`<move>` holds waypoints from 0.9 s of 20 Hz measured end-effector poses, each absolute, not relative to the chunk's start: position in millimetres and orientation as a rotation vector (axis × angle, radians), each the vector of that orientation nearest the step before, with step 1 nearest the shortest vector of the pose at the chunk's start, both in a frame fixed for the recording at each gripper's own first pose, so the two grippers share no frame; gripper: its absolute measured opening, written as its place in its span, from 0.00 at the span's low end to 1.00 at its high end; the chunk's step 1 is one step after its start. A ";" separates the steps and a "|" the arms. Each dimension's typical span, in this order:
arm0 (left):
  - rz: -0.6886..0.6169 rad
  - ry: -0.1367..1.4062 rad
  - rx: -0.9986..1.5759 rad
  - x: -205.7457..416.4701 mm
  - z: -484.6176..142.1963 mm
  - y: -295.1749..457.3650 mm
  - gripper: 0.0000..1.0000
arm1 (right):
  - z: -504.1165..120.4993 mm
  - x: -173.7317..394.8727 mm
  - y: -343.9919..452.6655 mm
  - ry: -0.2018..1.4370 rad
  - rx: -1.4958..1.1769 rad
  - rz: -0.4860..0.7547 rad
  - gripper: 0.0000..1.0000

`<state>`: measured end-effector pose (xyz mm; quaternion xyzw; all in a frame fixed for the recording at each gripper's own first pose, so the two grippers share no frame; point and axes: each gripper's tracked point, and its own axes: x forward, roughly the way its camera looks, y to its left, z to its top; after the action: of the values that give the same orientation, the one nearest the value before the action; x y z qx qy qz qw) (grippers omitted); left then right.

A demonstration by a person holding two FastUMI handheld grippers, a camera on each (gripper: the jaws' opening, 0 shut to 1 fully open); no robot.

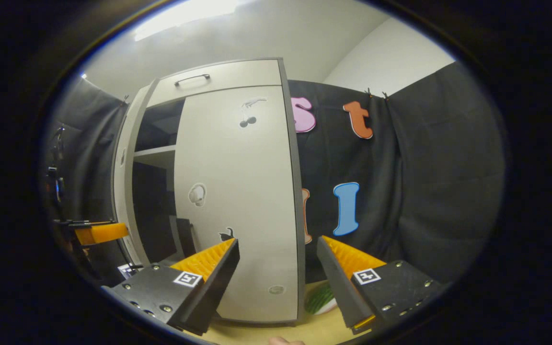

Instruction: Grasp the bottle in the cabinet with the left hand and place it on the coaster, then close the right door with the right hand and the left door with the left hand.

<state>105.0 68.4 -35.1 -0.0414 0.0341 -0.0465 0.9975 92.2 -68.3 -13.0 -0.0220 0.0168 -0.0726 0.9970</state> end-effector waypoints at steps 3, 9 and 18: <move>-0.103 0.072 -0.092 121.6 -37.0 63.2 0.95 | -14.6 91.8 -74.7 0.033 -0.052 -0.153 0.99; -0.102 0.088 -0.050 141.1 -42.9 57.4 0.95 | -19.0 93.0 -85.5 0.037 -0.048 -0.172 0.97; -0.081 0.097 -0.002 163.1 -49.6 55.6 0.95 | -29.1 98.4 -82.7 0.054 -0.047 -0.149 0.99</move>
<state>163.1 55.6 -49.6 -0.0012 0.0484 -0.0405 0.9980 98.4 -82.7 -29.1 -0.0236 0.0269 -0.0746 0.9966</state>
